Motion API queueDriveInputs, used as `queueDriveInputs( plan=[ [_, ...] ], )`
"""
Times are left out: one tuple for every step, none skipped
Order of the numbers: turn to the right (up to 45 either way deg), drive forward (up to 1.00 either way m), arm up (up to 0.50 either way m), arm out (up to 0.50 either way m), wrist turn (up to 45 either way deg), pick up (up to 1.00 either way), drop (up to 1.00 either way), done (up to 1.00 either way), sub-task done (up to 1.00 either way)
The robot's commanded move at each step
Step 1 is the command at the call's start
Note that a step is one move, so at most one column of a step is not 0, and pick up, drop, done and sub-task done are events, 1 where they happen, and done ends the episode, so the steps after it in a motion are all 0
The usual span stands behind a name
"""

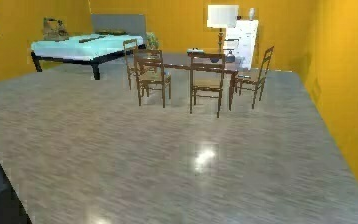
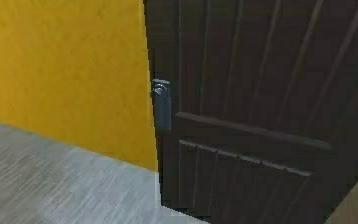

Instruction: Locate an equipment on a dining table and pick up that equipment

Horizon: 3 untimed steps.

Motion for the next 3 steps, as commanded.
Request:
queueDriveInputs(
  plan=[
    [27.0, 0.0, 0.0, 0.0, 0.0, 0.0, 0.0, 0.0, 0.0],
    [0.0, 1.0, 0.0, 0.0, 0.0, 0.0, 0.0, 0.0, 0.0],
    [0.0, 1.0, 0.0, 0.0, 0.0, 0.0, 0.0, 0.0, 0.0]
  ],
)
